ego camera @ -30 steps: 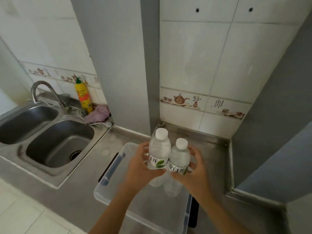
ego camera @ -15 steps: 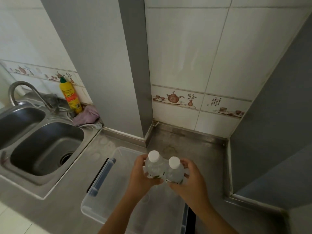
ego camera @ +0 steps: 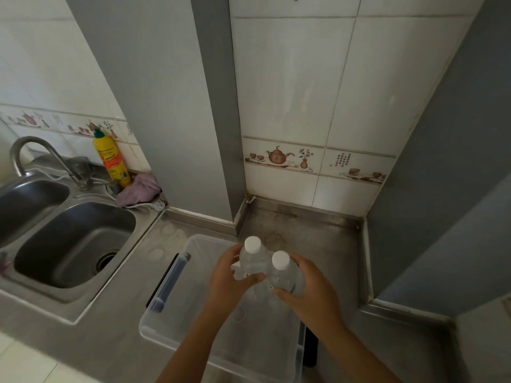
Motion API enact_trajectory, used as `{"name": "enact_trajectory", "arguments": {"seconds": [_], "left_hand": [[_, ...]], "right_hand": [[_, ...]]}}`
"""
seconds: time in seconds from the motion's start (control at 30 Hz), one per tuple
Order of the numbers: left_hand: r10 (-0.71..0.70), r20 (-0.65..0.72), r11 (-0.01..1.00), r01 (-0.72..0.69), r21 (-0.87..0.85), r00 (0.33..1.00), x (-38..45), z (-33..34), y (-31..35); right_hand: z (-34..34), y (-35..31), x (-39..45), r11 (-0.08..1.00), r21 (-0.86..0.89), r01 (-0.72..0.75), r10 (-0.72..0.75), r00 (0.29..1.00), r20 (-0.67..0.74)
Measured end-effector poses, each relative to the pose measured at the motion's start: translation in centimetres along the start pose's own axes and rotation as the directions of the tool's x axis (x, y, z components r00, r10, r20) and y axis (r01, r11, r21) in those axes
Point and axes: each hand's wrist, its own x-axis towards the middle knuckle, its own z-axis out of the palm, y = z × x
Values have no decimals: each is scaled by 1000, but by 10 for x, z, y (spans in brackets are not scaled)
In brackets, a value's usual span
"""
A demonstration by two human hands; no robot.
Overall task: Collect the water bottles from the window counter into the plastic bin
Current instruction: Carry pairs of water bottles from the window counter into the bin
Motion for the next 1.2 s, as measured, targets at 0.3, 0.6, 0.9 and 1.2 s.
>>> {"name": "enact_trajectory", "arguments": {"seconds": [0.3,0.6,0.9,1.2], "left_hand": [[114,50,990,-118,79,992,-13,-26,17],[416,71,852,-416,318,906,-60,-71,40],[758,106,540,-711,450,643,-121,-117,52],[822,268,410,-849,333,502,-194,-96,68]], "right_hand": [[-2,-24,-11,999,-33,-39,36,995,-97],[-6,-42,-48,947,-313,-70,15,984,-177],[-7,-94,-152,783,-618,-66,-218,902,-372],[-14,-123,-273,710,-648,-275,-147,842,-518]]}}
